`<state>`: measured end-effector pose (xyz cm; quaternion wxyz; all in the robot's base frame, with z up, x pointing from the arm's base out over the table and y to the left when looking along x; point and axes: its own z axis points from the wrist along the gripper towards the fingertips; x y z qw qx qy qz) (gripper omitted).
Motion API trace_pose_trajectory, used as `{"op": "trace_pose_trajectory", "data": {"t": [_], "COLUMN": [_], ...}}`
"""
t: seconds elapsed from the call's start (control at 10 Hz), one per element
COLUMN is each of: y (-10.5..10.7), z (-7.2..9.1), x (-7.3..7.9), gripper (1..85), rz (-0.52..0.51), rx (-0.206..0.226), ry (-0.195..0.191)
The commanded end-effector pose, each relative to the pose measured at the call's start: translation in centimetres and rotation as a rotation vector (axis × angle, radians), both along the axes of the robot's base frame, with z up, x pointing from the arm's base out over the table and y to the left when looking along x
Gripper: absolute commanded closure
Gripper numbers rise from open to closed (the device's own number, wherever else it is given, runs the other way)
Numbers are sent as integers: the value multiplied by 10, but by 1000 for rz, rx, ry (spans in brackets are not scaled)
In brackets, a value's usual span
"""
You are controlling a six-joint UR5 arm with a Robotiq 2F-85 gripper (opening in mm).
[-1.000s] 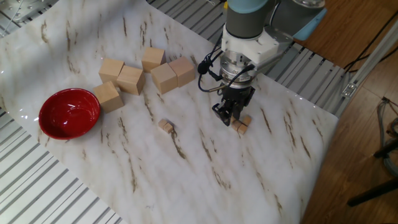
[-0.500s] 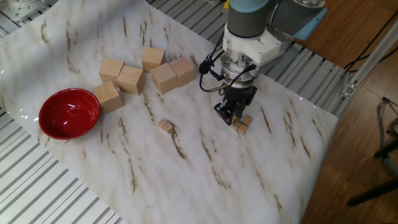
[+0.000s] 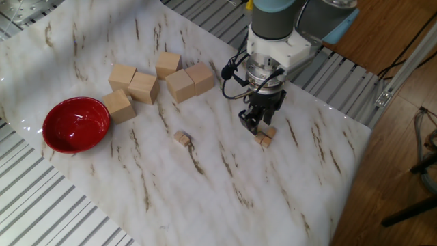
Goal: Stack the blocks into a pyramid shape
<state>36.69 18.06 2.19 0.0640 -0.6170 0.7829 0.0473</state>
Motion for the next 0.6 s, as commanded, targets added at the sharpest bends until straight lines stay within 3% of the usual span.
{"op": "trace_pose_trajectory", "data": {"t": [0.0, 0.3, 0.5], "y": [2, -4, -1], "z": [-5, -13, -8], "x": [-13, -12, -9], "gripper": [390, 397, 397], "rz": [6, 12, 10], "rx": [7, -21, -25], "ry": [28, 4, 1]}}
